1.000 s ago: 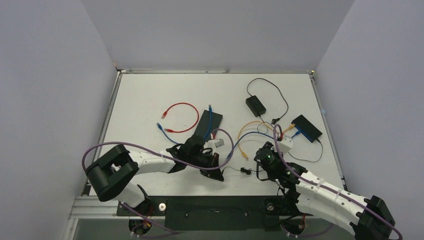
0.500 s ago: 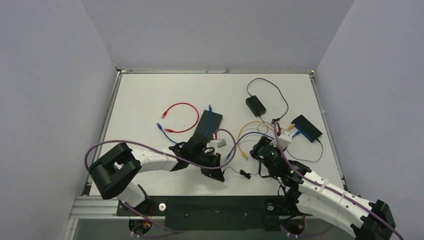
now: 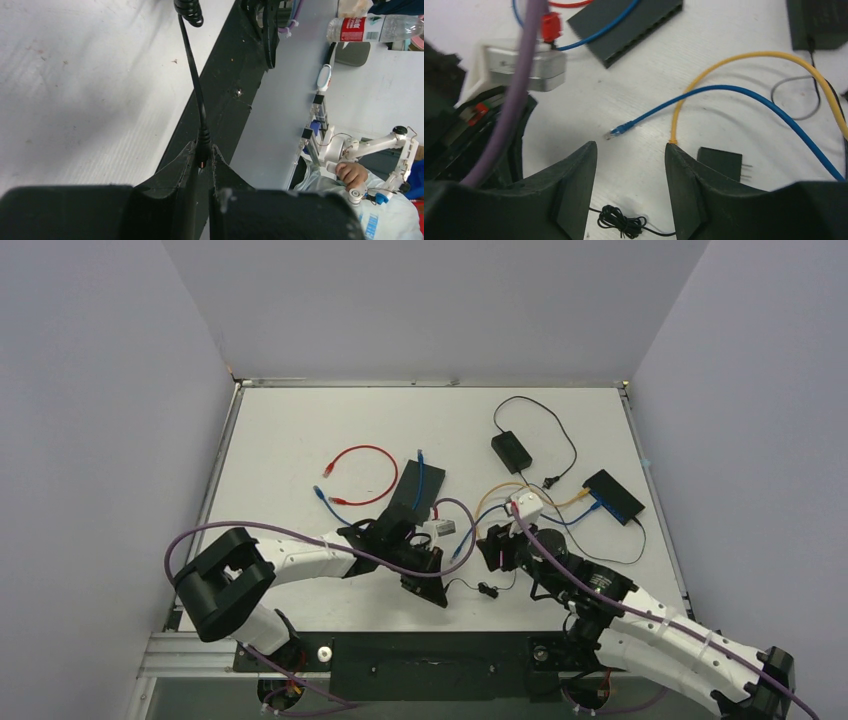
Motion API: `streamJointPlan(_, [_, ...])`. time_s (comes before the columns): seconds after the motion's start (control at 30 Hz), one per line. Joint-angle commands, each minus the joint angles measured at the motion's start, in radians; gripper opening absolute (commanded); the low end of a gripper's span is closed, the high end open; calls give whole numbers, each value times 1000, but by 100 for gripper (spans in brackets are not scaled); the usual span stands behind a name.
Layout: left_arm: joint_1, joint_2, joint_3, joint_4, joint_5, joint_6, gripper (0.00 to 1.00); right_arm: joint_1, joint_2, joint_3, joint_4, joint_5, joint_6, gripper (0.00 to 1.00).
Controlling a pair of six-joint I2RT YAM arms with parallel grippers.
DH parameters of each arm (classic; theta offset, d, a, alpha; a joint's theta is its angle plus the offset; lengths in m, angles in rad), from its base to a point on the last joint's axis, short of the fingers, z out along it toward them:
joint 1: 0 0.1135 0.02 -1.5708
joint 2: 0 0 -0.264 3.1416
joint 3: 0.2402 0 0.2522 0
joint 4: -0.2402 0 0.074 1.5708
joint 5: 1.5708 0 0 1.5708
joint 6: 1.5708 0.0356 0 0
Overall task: Insert the plug into the switch port
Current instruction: Pick up the power from the center of the board.
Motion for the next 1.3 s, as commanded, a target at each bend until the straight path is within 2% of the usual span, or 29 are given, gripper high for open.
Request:
streamJointPlan(0.0, [-3,-55,46,-27,83,11,0,74,-3,45,91,-157,-234,48])
streamJointPlan(0.13, [1,-65,46,-30,136,-7,0,159,-2,73,78,-238,-388,48])
streamJointPlan(0.37, [13,-91,37,-23,203,-49,0,318,37,187,-156,-253,-620,48])
streamJointPlan(0.6, [20,-99,23,-19,230,-65,0,445,70,208,-285,-262,-789,48])
streamJointPlan(1.1, [22,-92,8,4,267,-76,0,539,169,230,-234,-164,-951,48])
streamJointPlan(1.27, [20,-85,6,5,277,-77,0,560,219,251,-230,-106,-1009,42])
